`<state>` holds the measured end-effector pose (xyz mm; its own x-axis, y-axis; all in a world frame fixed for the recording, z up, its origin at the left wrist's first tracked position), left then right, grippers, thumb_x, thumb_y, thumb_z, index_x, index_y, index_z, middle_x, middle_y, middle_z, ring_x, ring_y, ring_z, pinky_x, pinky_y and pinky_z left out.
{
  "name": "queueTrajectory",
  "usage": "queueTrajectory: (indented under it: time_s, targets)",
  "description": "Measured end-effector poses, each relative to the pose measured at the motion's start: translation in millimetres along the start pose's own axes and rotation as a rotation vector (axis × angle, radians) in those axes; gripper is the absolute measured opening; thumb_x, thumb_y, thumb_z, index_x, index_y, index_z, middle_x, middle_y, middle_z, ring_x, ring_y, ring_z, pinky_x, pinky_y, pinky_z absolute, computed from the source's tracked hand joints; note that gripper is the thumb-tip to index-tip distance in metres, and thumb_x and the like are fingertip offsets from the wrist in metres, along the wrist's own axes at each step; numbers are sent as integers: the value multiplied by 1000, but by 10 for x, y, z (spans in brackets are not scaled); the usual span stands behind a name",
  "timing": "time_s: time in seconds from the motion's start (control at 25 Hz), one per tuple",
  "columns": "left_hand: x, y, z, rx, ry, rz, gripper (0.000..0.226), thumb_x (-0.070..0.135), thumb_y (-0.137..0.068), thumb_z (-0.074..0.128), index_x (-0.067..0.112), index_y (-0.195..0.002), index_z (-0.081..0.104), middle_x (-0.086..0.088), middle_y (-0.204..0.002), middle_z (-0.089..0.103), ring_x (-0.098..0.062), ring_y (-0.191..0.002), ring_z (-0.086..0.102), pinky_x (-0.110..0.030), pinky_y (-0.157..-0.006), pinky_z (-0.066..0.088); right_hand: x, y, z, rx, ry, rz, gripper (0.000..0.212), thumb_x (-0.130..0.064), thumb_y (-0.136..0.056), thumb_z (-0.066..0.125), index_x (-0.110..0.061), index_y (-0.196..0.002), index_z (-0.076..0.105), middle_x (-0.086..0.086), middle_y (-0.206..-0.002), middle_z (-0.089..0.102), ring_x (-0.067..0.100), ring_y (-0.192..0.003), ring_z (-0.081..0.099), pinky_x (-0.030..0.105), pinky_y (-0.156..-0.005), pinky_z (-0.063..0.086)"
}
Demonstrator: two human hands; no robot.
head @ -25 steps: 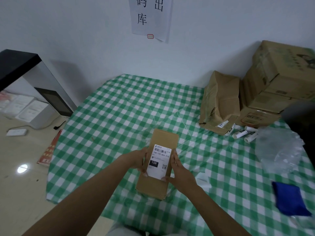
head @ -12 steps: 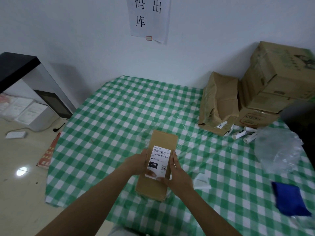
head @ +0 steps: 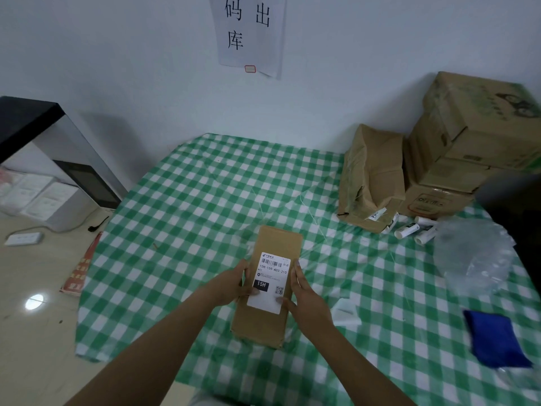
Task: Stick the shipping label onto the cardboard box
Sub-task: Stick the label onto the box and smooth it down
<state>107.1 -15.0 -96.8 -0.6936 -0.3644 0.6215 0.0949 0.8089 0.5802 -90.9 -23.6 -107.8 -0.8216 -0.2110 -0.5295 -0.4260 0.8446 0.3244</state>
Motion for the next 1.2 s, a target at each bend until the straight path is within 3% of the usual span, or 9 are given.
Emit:
queueTrajectory:
  time_s: [0.12,0.2,0.36,0.48,0.56,0.68,0.76,1.0,1.2]
  targets:
    - [-49,13,27,37,-8,14,35,36,-90,65,20,-93,33,-16,-82,69,-23,-64,60,-41,-65,55,3,-16,10,-9,35,35,77,-48,-98,40,-25,-153,-7,-17,-159,-20,13,-112,61,32,-83,56]
    - [-41,26,42,89,-44,27,28,37,-94,56,20,-93,33,-12,-79,68,-21,-62,59,-43,-67,56,9,-47,26,-11,52,57,73,-45,-99,39,-24,-154,-5,-19,-156,-22,15,-109,63,34,-83,56]
    - [48,17,59,155,-133,10,20,34,-100,42,17,-93,34,-8,-78,62,-22,-63,53,-39,-65,47,16,-94,35,-21,144,109,65,-42,-102,33,-23,-155,1,-19,-154,-23,20,-100,66,35,-78,57]
    - [70,10,70,140,-206,-17,23,38,-99,45,19,-94,33,-2,-77,59,-32,-78,65,-37,-65,46,-27,-84,9,-25,192,118,63,-41,-103,30,-20,-155,1,-13,-161,-15,19,-96,66,33,-76,56]
    - [72,12,77,102,-203,-36,35,43,-93,56,18,-105,35,-4,-89,63,-32,-94,67,-36,-72,48,-44,-64,-9,-20,183,119,68,-45,-101,34,-19,-154,0,-12,-162,-15,19,-97,65,31,-75,55]
    - [71,-7,94,53,-230,-63,79,54,-78,70,13,-132,29,-4,-119,67,-26,-107,66,-44,-89,53,-66,-23,5,-16,152,101,85,-54,-95,44,-17,-154,-5,-11,-160,-20,19,-94,65,29,-70,51]
    - [51,-39,107,35,-277,-76,98,60,-71,73,12,-139,22,-5,-126,66,-26,-111,65,-47,-93,53,-75,3,21,-14,138,91,90,-57,-93,46,-17,-153,-9,-12,-158,-23,20,-93,65,29,-69,52]
    - [42,-65,116,4,-286,-82,109,60,-67,77,9,-142,17,-7,-128,64,-28,-113,64,-47,-94,53,-94,25,9,-20,153,71,98,-63,-89,47,-16,-153,-11,-10,-158,-27,19,-94,64,26,-67,47]
    - [66,-55,119,0,-293,-87,108,57,-65,80,11,-140,18,-6,-129,62,-28,-113,63,-46,-95,52,-71,1,13,-28,139,76,101,-57,-88,54,-15,-153,-9,-11,-159,-26,19,-99,64,29,-73,52]
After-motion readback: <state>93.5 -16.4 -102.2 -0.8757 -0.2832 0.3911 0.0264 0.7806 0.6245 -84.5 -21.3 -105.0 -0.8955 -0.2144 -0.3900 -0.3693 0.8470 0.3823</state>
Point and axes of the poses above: each hand's wrist, its own y-axis away from the middle knuckle, its own z-axis out of the palm, x = y × z, the point moved 5 cm from there along -y, towards the middle knuckle
